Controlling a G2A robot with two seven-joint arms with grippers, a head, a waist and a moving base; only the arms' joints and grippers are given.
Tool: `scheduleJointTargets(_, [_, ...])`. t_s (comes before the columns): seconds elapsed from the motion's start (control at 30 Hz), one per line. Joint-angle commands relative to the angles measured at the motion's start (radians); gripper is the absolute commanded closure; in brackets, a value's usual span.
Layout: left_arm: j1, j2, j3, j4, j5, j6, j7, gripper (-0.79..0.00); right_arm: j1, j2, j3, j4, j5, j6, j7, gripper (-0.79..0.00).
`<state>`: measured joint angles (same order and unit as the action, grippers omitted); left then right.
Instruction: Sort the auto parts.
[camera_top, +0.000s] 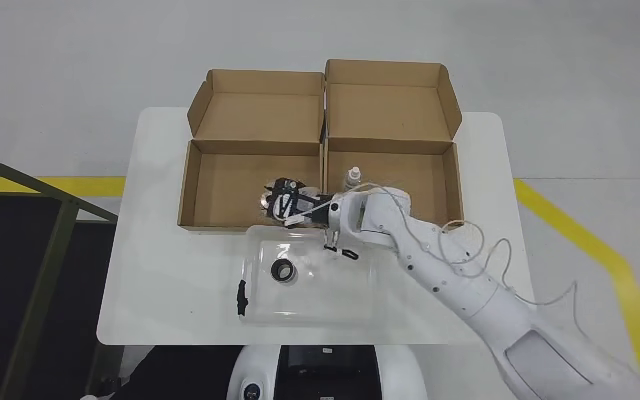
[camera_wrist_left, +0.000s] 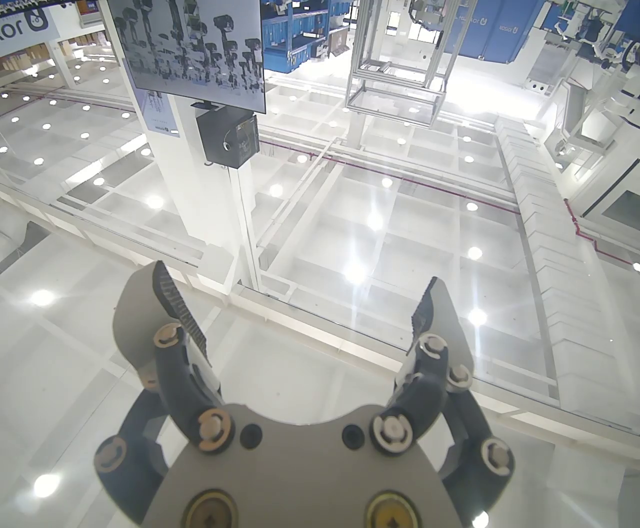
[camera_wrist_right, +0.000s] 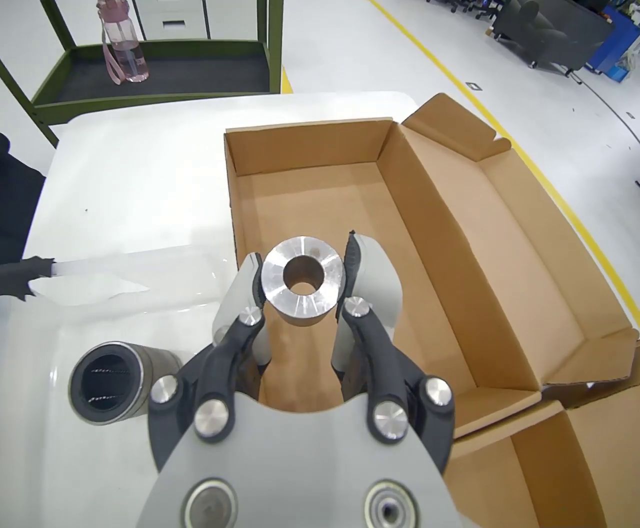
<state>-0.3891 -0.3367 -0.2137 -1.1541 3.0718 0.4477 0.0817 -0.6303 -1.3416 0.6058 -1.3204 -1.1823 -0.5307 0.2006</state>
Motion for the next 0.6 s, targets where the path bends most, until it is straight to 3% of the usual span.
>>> scheduleJointTargets(0.0, [0.0, 0.0, 0.0, 0.0, 0.0, 0.0, 0.0, -0.785, 0.022, -0.015, -0.015, 0.024, 0.01, 0.007, 0.015, 0.0])
scheduleJointTargets(0.57, [0.0, 0.0, 0.0, 0.0, 0.0, 0.0, 0.0, -0.785, 0.142, -0.158, -0.143, 0.269, 0.038, 0.052, 0.091, 0.0])
